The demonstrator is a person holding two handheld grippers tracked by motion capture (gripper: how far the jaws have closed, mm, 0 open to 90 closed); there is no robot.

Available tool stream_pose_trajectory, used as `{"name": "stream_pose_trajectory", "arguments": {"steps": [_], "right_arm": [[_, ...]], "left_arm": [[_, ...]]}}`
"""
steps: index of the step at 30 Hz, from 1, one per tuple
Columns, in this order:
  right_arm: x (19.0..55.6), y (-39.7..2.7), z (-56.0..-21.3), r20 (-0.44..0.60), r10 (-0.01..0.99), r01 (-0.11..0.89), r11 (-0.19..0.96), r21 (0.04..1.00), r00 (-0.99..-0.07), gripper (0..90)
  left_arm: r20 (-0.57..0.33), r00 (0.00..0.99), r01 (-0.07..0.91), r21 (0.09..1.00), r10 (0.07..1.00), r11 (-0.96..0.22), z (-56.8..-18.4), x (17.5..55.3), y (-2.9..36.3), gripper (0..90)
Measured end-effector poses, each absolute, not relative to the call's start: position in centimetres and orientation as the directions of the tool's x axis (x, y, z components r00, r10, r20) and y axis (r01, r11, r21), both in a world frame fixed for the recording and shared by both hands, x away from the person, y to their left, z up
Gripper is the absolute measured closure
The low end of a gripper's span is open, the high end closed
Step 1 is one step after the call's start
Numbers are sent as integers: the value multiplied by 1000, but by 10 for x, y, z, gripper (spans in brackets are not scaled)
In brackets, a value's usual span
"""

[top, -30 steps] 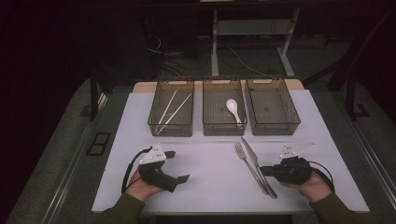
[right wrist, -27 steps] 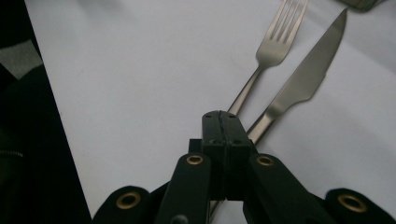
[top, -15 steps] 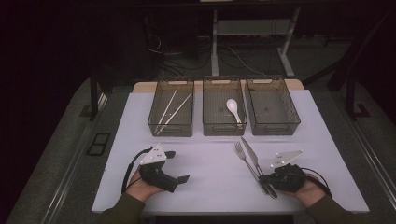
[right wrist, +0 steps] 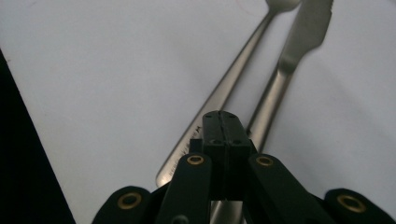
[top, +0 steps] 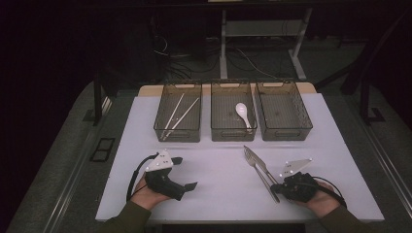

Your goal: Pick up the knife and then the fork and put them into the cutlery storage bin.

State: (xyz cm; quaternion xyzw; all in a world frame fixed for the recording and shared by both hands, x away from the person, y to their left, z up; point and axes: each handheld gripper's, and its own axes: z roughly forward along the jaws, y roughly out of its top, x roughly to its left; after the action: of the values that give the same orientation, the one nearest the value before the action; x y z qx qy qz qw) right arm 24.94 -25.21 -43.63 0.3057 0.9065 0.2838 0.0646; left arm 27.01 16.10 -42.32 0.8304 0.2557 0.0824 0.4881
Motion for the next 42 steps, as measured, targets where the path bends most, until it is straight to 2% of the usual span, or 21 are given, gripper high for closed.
{"name": "stream_pose_trajectory", "arguments": {"steps": [22,29,30,42], "right_arm": [[271,-299,-435,46,680,596,606,527,-732,899],[272,-300,-431,77,655,582,604,544,-752,894],[272,-301,-428,91,650,582,598,551,-755,838],[295,-302,-411,135,594,550,604,577,-793,556]], "left_arm": [[-114,857,344,853,502,-393,-424,270,160,0],[-116,857,346,852,502,-393,-424,271,161,0],[-117,857,347,851,503,-394,-424,271,161,0],[-117,862,345,849,493,-402,-427,274,167,0]]}}
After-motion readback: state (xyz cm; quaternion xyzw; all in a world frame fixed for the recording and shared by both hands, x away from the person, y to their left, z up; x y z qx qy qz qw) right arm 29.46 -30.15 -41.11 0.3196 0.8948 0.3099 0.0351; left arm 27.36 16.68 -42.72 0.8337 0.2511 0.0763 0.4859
